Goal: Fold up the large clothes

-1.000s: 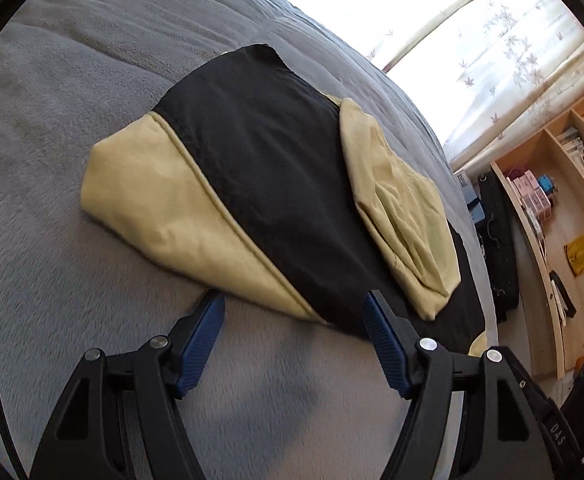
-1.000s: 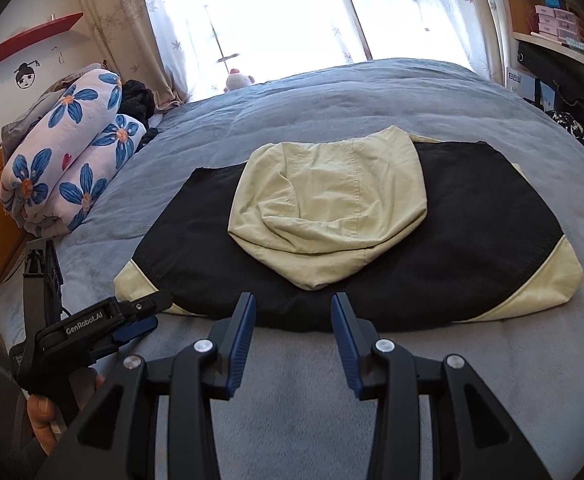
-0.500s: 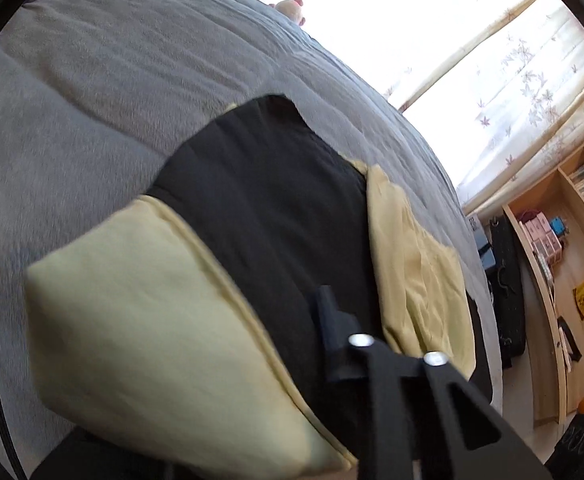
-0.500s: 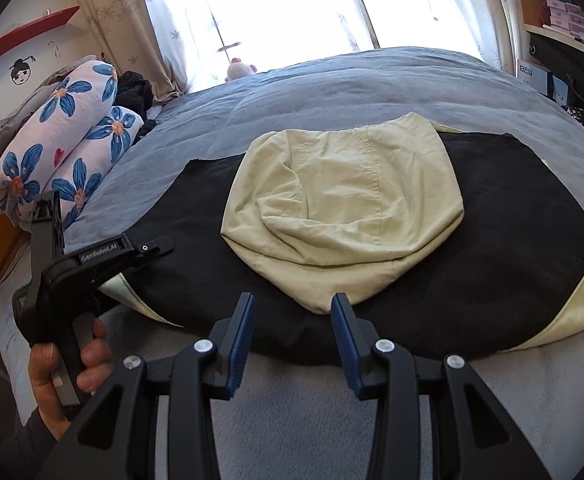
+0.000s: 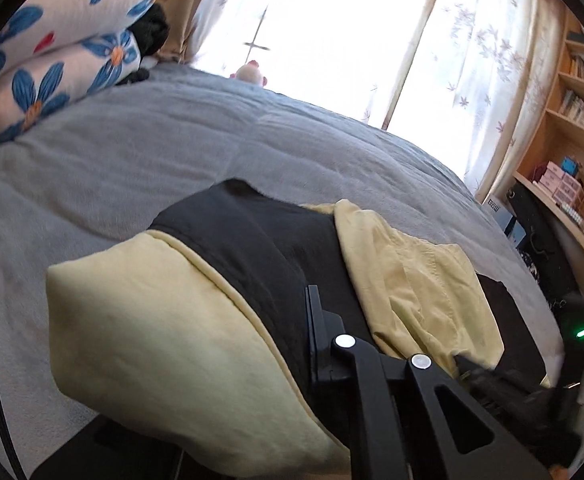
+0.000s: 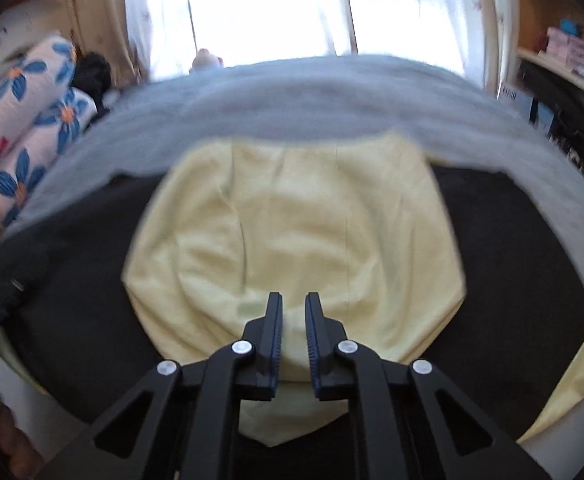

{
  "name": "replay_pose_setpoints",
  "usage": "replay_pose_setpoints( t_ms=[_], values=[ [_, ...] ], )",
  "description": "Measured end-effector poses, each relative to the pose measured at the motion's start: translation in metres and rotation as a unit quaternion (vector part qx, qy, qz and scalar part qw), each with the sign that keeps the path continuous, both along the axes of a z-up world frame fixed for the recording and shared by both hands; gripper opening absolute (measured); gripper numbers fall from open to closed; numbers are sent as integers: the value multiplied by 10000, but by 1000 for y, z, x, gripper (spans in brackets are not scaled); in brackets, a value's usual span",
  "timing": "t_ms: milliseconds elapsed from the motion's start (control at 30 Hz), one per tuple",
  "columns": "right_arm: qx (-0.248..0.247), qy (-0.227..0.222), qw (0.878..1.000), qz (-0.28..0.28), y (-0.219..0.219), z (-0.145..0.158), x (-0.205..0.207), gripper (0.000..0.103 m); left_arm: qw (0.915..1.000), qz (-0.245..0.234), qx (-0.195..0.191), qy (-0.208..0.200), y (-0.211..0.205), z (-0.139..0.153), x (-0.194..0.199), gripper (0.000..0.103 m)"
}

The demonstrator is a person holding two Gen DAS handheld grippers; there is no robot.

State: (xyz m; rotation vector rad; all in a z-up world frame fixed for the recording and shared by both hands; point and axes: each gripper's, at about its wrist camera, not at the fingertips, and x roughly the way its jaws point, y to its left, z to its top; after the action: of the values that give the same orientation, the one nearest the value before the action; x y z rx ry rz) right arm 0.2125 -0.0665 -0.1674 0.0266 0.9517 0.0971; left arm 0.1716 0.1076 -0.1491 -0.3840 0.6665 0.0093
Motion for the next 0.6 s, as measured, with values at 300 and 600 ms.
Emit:
replay_pose_setpoints(
  t_ms=[300,600],
  values=[
    [486,5,9988,27,-15,1,-15,11,9940,-462,857,-495,-65,66,8,5],
    [1789,131,9834,-285,-80,25,-47,11,9769,-1157,1493,-997,-186,120,22,5]
  ],
)
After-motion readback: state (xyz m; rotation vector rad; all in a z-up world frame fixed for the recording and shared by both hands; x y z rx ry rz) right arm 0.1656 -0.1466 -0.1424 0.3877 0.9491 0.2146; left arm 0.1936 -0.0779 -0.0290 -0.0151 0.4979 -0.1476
